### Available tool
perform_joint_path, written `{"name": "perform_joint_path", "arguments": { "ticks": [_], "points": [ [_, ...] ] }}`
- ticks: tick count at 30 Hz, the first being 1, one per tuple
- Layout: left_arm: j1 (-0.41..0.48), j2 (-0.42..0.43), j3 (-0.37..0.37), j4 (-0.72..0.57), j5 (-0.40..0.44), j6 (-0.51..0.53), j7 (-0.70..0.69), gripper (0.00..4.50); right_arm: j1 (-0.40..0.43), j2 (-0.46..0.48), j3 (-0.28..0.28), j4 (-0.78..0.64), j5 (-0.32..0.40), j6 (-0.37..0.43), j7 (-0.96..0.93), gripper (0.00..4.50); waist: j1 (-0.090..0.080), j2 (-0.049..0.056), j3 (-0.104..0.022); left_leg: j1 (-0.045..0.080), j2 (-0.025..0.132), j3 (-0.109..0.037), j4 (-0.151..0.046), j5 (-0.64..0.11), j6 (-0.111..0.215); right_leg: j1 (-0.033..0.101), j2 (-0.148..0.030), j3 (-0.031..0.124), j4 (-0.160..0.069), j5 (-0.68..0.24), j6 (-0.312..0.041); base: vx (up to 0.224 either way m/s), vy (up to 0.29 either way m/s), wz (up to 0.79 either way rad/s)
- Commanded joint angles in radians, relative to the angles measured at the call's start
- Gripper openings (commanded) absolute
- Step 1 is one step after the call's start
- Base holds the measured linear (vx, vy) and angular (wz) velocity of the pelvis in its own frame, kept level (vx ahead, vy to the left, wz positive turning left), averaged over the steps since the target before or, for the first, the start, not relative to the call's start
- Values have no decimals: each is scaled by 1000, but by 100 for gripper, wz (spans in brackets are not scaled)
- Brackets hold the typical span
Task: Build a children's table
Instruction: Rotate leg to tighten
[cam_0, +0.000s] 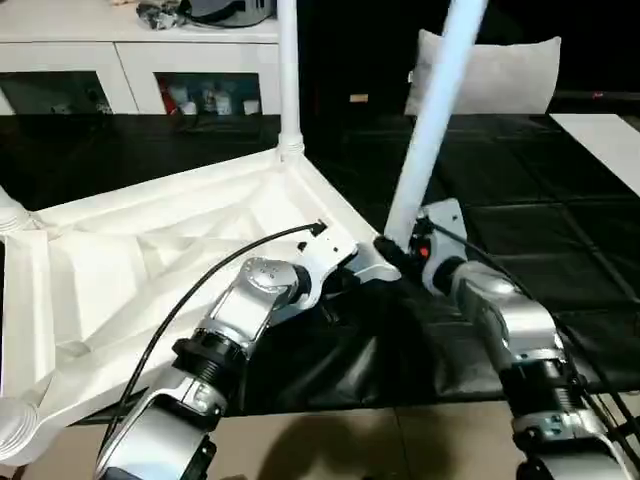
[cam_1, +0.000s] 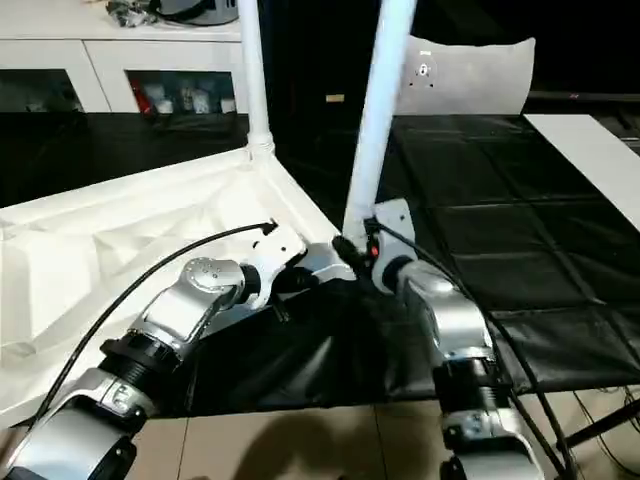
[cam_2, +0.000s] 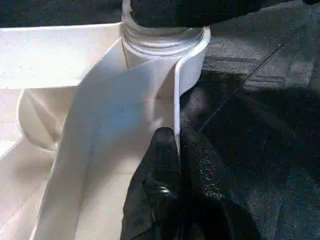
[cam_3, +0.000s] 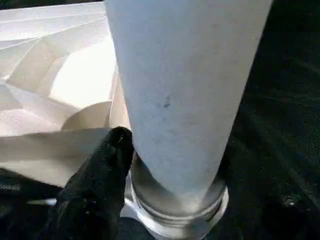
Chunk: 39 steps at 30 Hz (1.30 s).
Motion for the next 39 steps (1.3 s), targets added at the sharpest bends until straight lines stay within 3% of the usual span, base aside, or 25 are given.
{"name": "perform_joint_path", "arguments": {
  "ticks": [1,3,9,13,14,16,21,26,34,39],
  "points": [
    [23,15,-16,-3,-12,-36,-39,0,22,-14,38,2,12,10,71,319,8,-13,-57,-9,6,3,-63,-208,44,47,-62,33,-93,-374,-121,0,0,0],
    [27,31,-21,-5,-12,-47,-63,0,21,-40,33,0,15,16,100,355,10,-14,-58,-11,6,3,-62,-187,47,50,-61,32,-89,-344,-130,0,0,0],
    [34,96,-37,-4,-13,-99,-166,0,8,-148,26,12,24,-18,230,376,13,-13,-63,-12,8,5,-57,-133,60,57,-61,33,-74,-214,-182,0,0,0],
    [40,134,-58,-11,-16,-149,-241,0,17,-198,31,2,55,-69,365,376,17,-13,-60,-11,9,7,-57,-157,73,55,-63,32,-77,-238,-186,0,0,0],
    [42,150,-69,-11,-16,-180,-273,0,26,-214,33,-11,74,-75,421,376,19,-20,-59,-10,11,6,-58,-167,75,54,-63,32,-78,-269,-178,0,0,0],
    [45,167,-80,-16,-20,-205,-321,0,34,-232,38,-21,86,-81,470,376,22,-17,-58,-8,14,6,-60,-172,74,52,-65,33,-80,-286,-172,0,0,0],
    [57,205,-105,-54,-53,-232,-452,0,54,-262,48,-40,117,-115,570,330,38,-15,-60,-3,18,8,-59,-163,68,49,-64,34,-74,-260,-187,0,0,0],
    [57,221,-120,-64,-55,-239,-496,0,66,-268,60,-52,131,-130,615,286,48,-12,-60,-3,19,7,-60,-157,62,52,-64,34,-68,-215,-202,0,0,0],
    [54,228,-117,-61,-59,-248,-523,0,79,-269,80,-63,150,-81,669,215,57,-12,-60,-3,17,7,-60,-160,51,52,-65,34,-71,-255,-184,0,0,0],
    [54,227,-116,-60,-64,-240,-524,0,87,-273,84,-74,159,-60,674,201,59,-12,-62,-4,17,7,-59,-145,52,54,-64,33,-67,-222,-189,0,0,0]
  ]
}}
